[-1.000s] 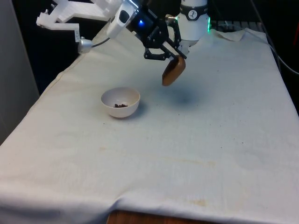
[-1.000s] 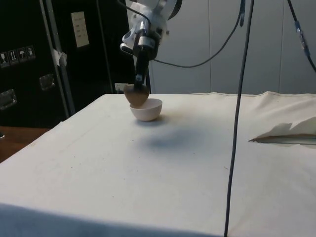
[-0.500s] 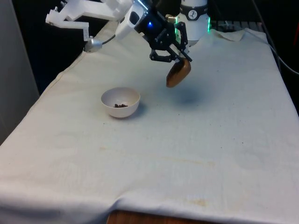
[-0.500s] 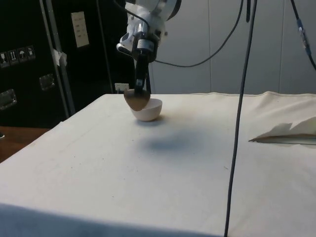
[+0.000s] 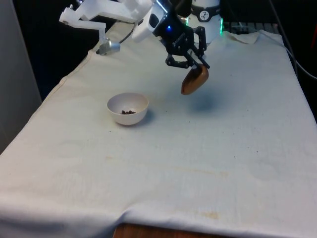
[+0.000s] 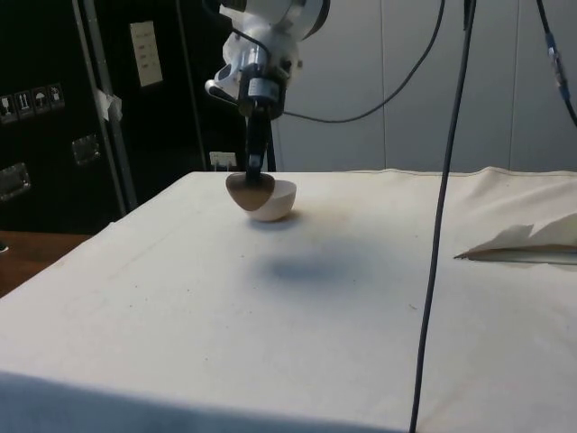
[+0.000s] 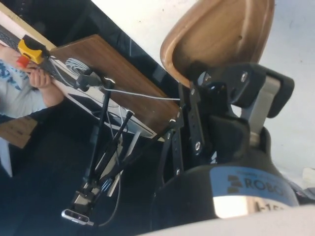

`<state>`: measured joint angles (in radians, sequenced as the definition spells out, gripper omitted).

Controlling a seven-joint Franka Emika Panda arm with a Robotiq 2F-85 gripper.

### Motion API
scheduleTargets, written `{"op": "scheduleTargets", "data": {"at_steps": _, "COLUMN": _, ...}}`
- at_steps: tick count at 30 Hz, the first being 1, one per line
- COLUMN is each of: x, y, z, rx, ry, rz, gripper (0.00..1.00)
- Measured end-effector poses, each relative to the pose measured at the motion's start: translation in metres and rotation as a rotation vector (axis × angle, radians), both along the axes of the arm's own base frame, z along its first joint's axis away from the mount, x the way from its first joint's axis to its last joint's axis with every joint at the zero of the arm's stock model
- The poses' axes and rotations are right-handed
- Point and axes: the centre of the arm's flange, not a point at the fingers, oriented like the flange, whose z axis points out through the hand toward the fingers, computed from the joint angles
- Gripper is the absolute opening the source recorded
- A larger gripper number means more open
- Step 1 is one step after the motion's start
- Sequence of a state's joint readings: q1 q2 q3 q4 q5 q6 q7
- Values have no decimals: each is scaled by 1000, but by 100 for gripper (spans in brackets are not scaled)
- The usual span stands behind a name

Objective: Pour the coffee beans from the cup into the bowl.

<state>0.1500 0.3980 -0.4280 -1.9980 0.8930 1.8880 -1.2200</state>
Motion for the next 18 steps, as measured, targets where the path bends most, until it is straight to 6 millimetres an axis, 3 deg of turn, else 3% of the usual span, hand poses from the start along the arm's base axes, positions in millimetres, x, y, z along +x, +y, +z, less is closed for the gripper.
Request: {"op": "scheduleTargets", "data": {"at_steps": 18, "x": 1, "y": 11, "z": -3, "rx": -86, "ry": 5, "rz": 22, "gripper": 1}}
